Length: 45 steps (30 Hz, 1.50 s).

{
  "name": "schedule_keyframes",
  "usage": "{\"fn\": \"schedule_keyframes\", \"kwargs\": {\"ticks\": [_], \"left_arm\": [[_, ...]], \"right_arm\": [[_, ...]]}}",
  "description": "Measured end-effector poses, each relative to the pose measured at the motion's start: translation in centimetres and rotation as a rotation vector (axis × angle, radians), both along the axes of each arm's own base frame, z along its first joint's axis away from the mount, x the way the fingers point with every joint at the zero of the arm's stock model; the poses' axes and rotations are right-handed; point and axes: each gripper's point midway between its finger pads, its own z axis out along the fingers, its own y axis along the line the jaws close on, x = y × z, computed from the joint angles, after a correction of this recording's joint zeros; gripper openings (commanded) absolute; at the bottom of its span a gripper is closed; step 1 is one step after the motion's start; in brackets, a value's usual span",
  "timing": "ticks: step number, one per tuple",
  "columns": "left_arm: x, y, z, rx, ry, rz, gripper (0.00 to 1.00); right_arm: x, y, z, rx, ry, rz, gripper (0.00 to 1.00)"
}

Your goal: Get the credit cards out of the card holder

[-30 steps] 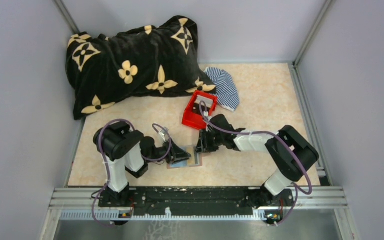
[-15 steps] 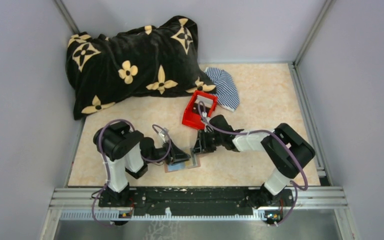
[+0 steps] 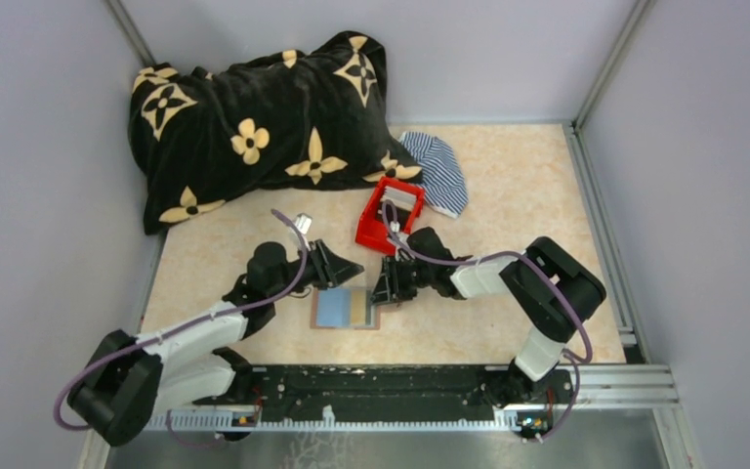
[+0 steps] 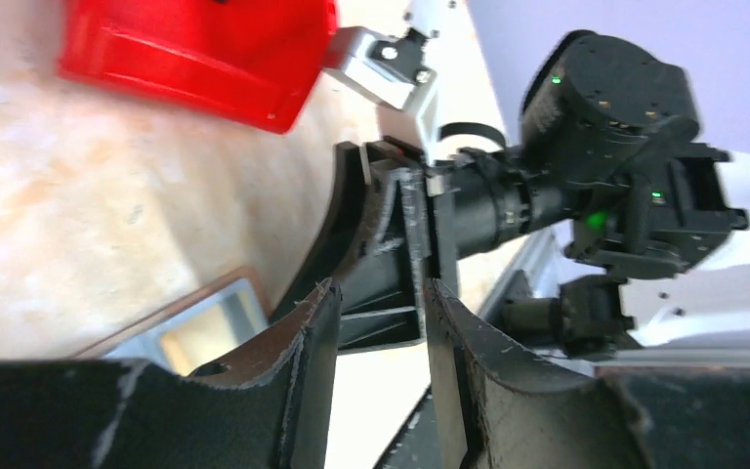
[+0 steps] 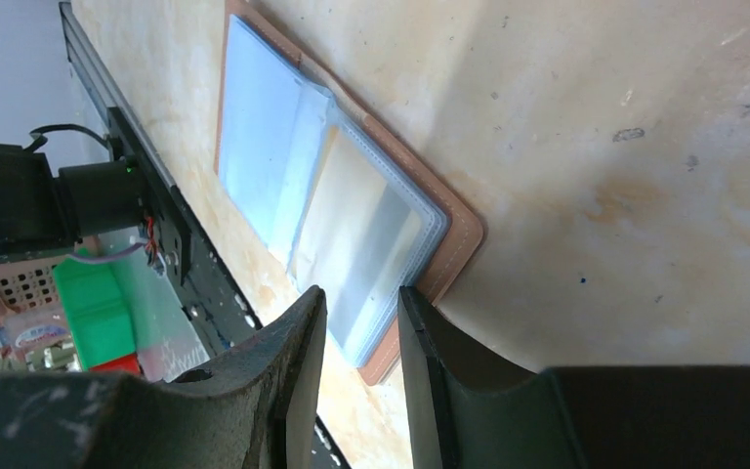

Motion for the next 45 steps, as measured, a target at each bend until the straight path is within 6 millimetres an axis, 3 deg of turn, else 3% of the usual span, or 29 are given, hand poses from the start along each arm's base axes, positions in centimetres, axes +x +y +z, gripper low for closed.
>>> {"fn": "schedule_keyframes", "kwargs": {"ticks": [2, 9, 13, 27, 45], "left_arm": [[0.4, 0.7, 0.1, 0.044, -0.023, 0.034, 0.44], [-2.0, 4.3, -8.0, 0.296, 0.194, 0.09, 0.43], [-3.0, 6.8, -10.7, 0.416, 0.266, 0.154, 0.42], [-3.2, 11.0, -11.1, 0.566, 0.273, 0.307, 0.42], [-3.0, 11.0, -11.5, 0.602, 0.305, 0.299, 0.43]], "right_arm": [[-0.1, 0.1, 0.0, 0.005, 0.0, 0.006, 0.35], [-0.1, 0.2, 0.0, 0.009, -0.002, 0.009, 0.35], [-0.1, 0.2, 0.0, 0.009, -0.001, 0.009, 0.35], [-0.2, 0.3, 0.0, 0.009, 0.002, 0.014, 0.35], [-0.2, 0.3, 0.0, 0.001, 0.003, 0.016, 0.34]]}}
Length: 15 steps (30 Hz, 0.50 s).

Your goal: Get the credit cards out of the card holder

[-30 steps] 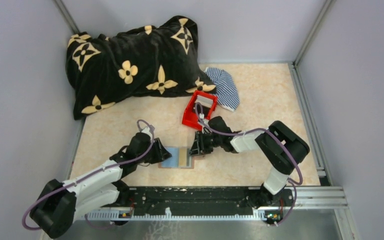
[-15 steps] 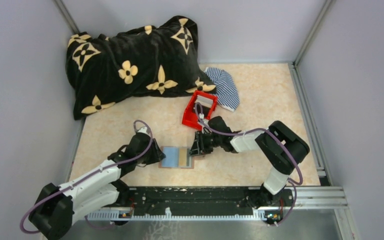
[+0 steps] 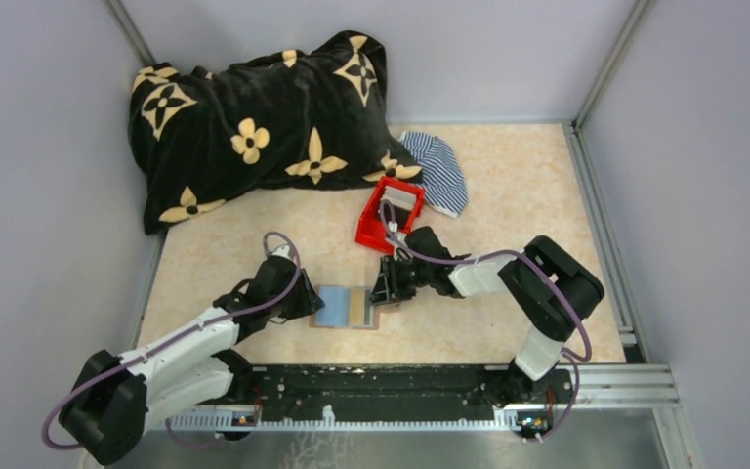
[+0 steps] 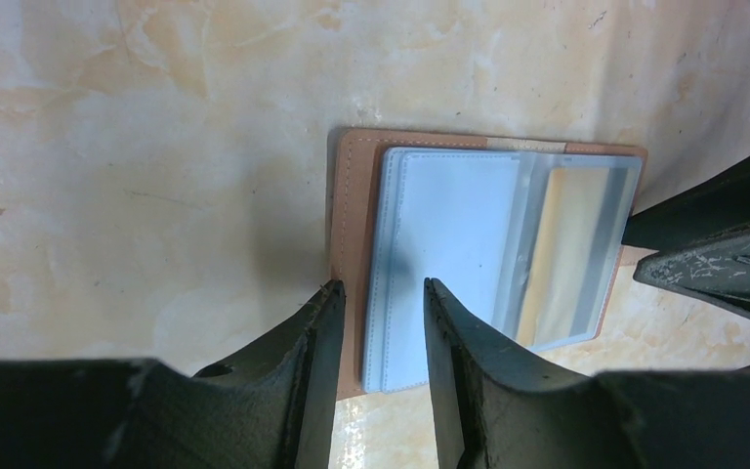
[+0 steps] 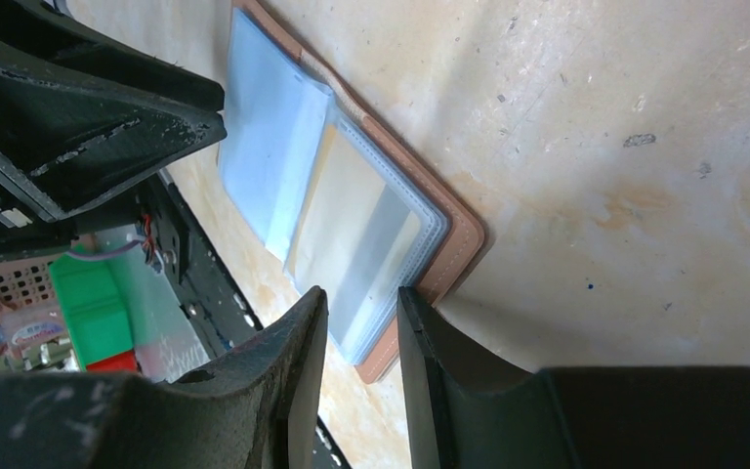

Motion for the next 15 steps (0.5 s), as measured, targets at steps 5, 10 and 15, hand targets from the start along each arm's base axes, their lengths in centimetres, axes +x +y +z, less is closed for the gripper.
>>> {"fn": "schedule_keyframes", "kwargs": {"ticks": [5, 10, 15], "left_arm": [[0.33, -0.4, -0.05, 0.003, 0.004, -0.008, 0.43], [0.33, -0.49, -0.07, 0.006, 0.001, -0.016, 0.43], [0.35, -0.5, -0.08, 0.01, -0.001, -0.021, 0.43]], "right_arm": [[0.02, 0.04, 0.04, -0.011, 0.002, 0.004, 0.33], [0.05, 0.27, 0.03, -0.018, 0.01, 0.01, 0.33], [-0.13, 0.57, 0.05, -0.019, 0.006, 0.017, 0.33]]}}
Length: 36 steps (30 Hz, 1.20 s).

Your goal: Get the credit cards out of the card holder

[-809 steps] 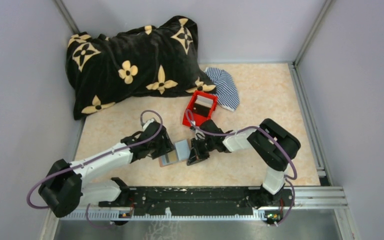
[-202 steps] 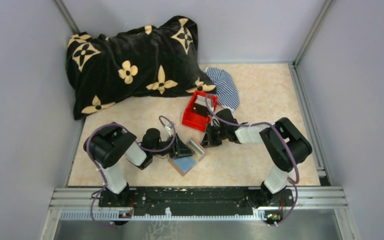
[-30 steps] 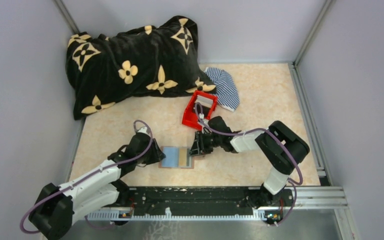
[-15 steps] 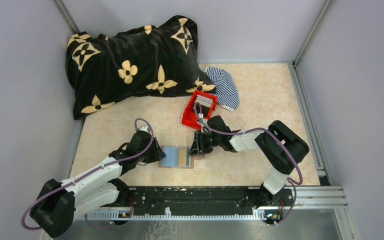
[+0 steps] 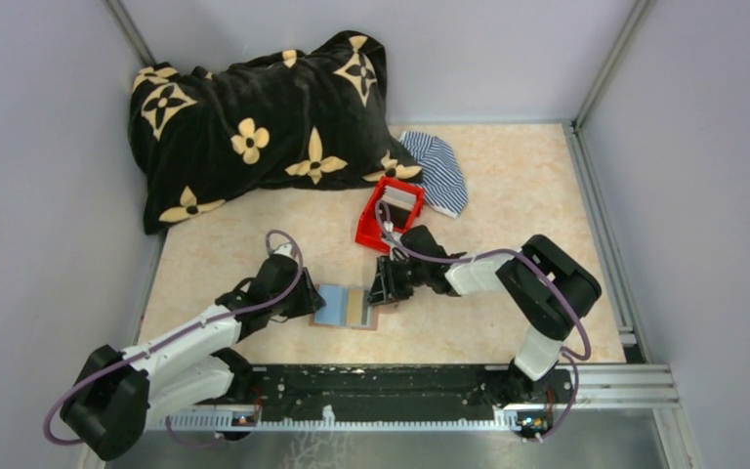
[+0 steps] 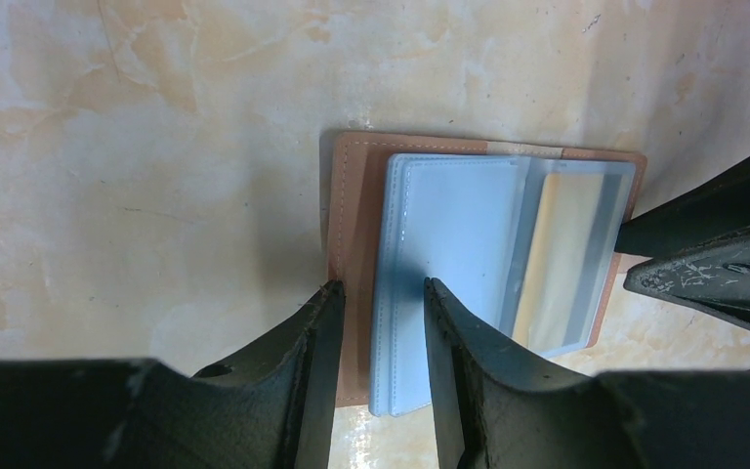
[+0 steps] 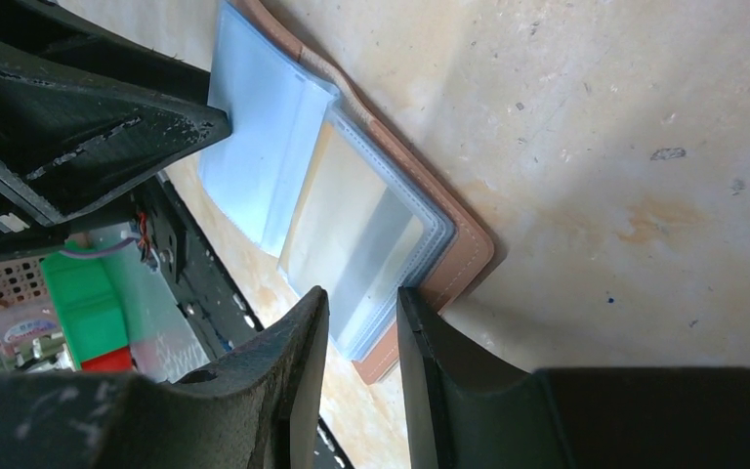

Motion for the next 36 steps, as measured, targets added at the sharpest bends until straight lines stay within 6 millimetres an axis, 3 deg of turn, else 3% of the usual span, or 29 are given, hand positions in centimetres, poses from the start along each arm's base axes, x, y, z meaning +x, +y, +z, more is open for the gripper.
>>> {"fn": "schedule_keyframes", "kwargs": {"ticks": [20, 26, 36], "left_arm": [[-0.1, -0.1, 0.0, 0.005, -0.006, -0.017, 0.43], [0.0, -0.1, 0.0, 0.007, -0.008, -0.02, 0.43], [0.1, -0.4, 0.1, 0.003, -0.017, -0.026, 0.43]], "right_arm": [[0.1, 1.9, 0.3, -0.005, 0.024, 0.041, 0.33], [0.0, 2.0, 0.2, -0.017, 0.023, 0.042, 0.17], [-0.8, 3.7, 1.3, 0.007, -0.003, 0.085, 0.12]]}}
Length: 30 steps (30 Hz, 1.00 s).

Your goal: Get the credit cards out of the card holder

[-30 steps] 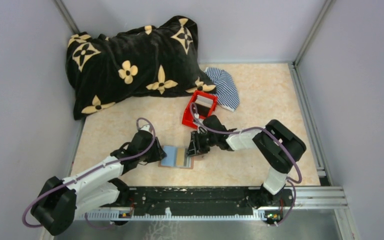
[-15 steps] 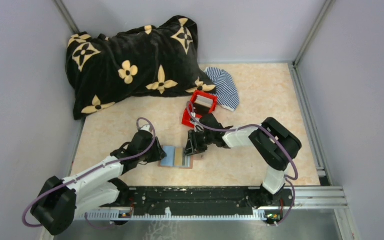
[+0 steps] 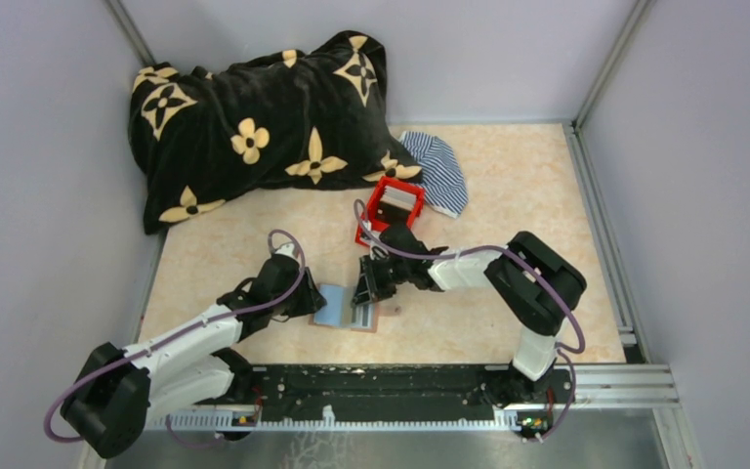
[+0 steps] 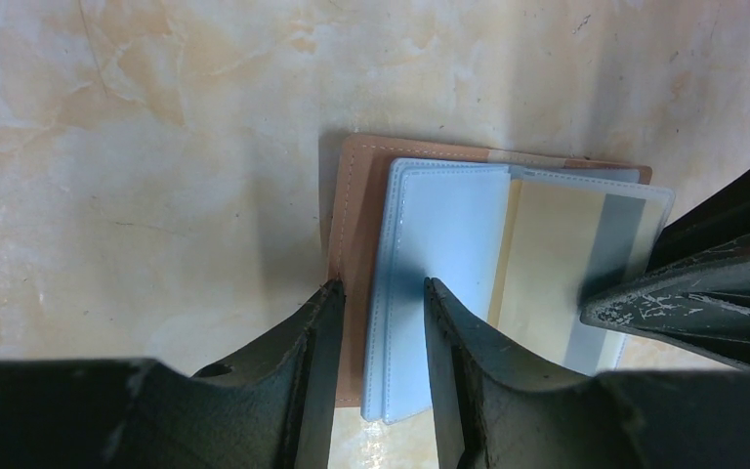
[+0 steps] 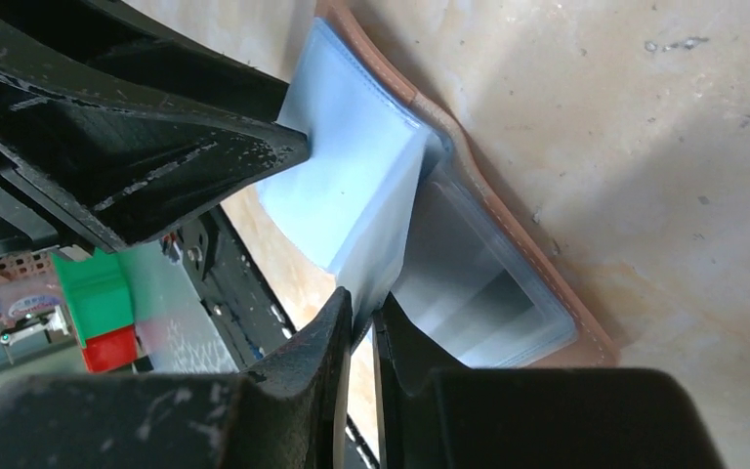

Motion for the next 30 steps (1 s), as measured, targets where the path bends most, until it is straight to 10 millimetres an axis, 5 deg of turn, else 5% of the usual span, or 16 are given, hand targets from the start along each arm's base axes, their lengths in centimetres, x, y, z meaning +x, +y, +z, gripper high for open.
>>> {"fn": "schedule_keyframes", "kwargs": {"ticks": [7, 30], "left_arm": [[0.1, -0.1, 0.2, -0.009, -0.009, -0.001, 0.43], [-0.8, 1.1, 0.3, 0.027, 0.001, 0.021, 0.43]], "right_arm": [[0.1, 0.9, 0.9, 0.0, -0.023, 0.019, 0.36], [0.5, 3.4, 1.3, 0.008, -0.044, 0.075, 0.37]]}}
